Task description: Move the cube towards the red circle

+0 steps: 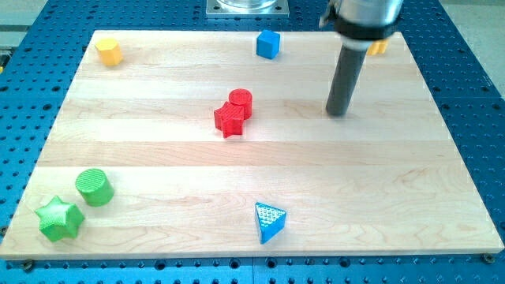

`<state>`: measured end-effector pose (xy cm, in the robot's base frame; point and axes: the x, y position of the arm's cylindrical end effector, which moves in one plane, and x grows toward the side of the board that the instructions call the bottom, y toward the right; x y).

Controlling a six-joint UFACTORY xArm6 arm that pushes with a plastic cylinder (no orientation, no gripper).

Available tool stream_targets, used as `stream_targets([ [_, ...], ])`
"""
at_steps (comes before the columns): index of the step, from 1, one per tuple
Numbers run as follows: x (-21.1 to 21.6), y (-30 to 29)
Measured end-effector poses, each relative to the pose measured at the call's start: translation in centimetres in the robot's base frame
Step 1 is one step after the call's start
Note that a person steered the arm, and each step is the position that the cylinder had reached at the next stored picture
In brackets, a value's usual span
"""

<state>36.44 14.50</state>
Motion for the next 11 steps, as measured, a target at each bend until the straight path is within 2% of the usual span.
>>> stream_targets([
  [1,-8.3,-0.3],
  [2,-13.4,-4.6],
  [3,-15.0,-11.5],
  [4,-15.5,-15.7],
  [5,-15.6,-16.3],
  [6,-13.7,-16.3],
  [8,-8.5,-22.9],
  [10,-0.3,-26.6],
  [11,-0.6,-24.9],
])
